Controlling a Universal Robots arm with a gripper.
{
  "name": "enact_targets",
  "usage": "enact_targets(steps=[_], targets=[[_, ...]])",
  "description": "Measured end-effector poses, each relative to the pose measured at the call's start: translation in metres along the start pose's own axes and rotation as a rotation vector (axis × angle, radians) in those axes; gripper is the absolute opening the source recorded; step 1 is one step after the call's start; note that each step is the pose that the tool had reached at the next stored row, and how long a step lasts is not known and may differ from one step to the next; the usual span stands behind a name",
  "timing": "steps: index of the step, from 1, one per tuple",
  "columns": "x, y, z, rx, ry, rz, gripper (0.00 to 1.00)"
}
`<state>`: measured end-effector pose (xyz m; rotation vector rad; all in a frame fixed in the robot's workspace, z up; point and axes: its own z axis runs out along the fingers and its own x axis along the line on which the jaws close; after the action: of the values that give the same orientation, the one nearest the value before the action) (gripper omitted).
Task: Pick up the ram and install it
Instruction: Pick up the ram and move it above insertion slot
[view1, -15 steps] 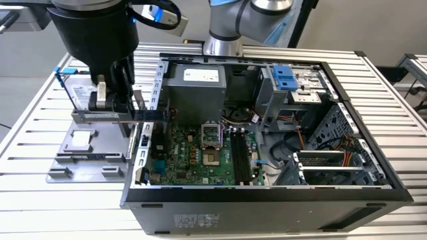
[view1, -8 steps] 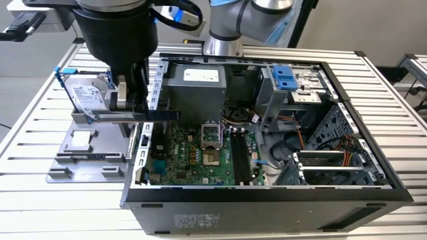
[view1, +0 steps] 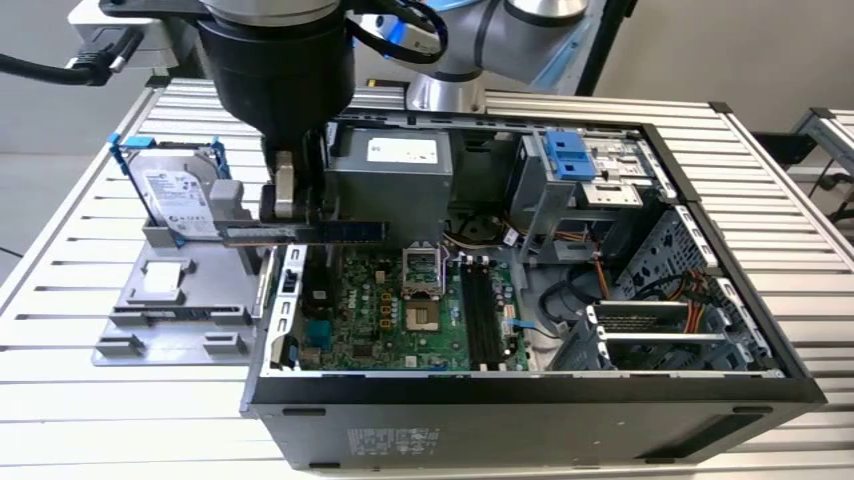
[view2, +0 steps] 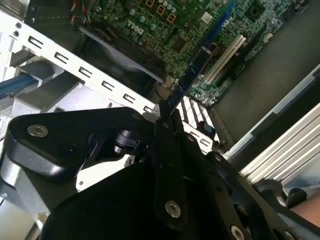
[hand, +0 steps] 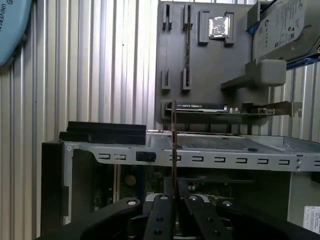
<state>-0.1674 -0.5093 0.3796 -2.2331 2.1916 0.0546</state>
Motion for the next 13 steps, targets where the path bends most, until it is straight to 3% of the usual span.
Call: enact_targets(steps=[5, 13], targets=[[0.0005, -0.0157, -0.0003, -0.0012, 0.0001, 0.000, 0.00], [0.0017, -0.0473, -0.0008, -0.0064, -0.0002, 0.000, 0.00]])
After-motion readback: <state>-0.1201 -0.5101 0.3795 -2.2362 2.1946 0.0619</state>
